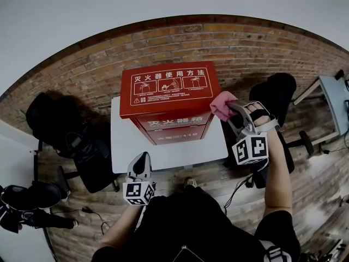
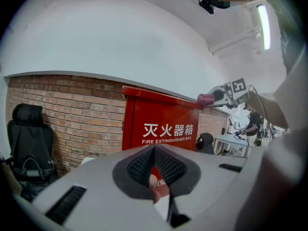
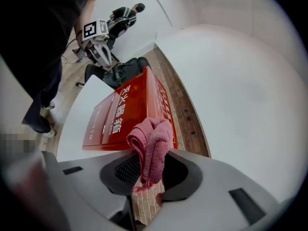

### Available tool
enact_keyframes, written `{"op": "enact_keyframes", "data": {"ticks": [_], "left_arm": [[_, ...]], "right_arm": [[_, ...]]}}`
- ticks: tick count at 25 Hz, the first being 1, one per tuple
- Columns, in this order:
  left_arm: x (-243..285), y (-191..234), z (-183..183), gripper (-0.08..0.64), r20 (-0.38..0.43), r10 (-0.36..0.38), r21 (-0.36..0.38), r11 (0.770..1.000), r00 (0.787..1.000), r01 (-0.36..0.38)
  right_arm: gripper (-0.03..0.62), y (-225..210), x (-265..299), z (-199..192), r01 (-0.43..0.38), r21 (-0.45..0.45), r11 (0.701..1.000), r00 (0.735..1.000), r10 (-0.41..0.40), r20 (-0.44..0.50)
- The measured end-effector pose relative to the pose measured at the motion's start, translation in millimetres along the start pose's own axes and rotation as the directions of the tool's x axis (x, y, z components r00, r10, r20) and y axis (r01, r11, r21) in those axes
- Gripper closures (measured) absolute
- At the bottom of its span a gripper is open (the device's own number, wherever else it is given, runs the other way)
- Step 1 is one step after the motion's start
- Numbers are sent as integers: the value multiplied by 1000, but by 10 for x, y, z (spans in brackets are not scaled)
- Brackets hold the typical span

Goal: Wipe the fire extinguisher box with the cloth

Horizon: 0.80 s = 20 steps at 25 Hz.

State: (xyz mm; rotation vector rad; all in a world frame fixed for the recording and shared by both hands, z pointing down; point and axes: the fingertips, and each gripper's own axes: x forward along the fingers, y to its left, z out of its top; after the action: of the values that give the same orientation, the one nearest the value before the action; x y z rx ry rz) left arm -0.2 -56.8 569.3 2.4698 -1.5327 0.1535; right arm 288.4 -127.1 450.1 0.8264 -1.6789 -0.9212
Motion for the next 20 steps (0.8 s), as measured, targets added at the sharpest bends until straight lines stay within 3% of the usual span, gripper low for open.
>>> {"op": "enact_keyframes", "data": {"ticks": [4,7,9,11,16,20], "left_arm": [[-118,181,126,541,10,-24,10,1000,1000,24],[-216,317,185,541,21,-37,5,999,999,37],[-300,405,201,541,30,-47,2,999,998,47],[-385,501,203,541,37,-54,-2,999,998,54],[-563,659,233,541,58,-75,-12,997,995,76],[-684,753,257,541,73,-94,-16,995,993,96]], "right_arm": [[483,-7,-56,19,103,112,988,994,-100,-31],[484,-63,-129,2,211,232,950,977,-198,-79],[485,-82,-202,-1,286,344,894,958,-259,-123],[485,-34,-260,74,310,449,838,951,-277,-138],[485,133,-342,341,313,614,725,948,-274,-160],[485,293,-418,667,264,767,585,953,-283,-112]]}}
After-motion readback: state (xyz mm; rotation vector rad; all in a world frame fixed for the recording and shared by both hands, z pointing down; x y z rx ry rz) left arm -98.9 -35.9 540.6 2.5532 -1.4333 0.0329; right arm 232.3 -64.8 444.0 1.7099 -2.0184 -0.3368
